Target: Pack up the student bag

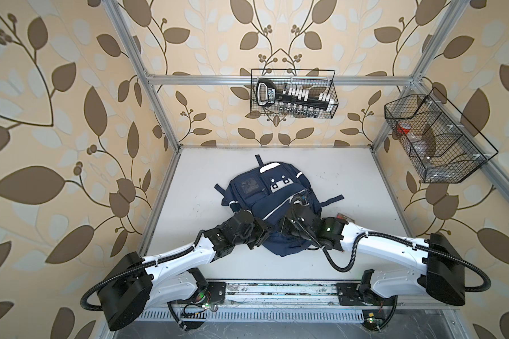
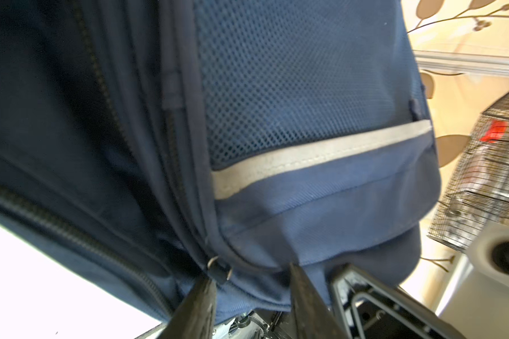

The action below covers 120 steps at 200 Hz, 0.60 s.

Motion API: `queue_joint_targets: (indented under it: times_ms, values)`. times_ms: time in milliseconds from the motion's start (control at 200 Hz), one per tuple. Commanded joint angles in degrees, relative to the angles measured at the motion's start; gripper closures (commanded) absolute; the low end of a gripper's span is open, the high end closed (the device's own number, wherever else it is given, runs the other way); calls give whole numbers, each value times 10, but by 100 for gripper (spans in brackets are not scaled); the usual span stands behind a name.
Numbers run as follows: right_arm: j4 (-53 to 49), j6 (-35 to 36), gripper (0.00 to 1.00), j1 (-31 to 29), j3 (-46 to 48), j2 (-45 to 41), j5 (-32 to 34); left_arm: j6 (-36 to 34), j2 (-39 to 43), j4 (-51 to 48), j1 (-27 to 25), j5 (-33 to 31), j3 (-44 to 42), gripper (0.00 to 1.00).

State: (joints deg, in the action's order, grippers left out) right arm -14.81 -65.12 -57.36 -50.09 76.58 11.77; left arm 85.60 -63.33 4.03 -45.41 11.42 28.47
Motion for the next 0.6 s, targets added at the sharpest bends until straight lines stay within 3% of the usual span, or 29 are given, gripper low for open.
queue_joint_targets:
  times_ms: [0,195,255,370,595]
  values:
    - [26,-7,92,-10,4,-27,-11,-19,-6,5,2,-43,39,64]
    - [20,-6,92,-10,9,-34,-7,-18,-3,-2,21,-34,32,77]
    - [19,-7,92,-9,10,-35,-5,-19,-4,-22,22,-26,38,72]
    - [18,-6,92,-9,5,-38,-3,-11,-5,-40,15,-22,33,50]
    - [20,-9,92,-12,2,-34,-11,26,-22,39,18,-33,-1,52]
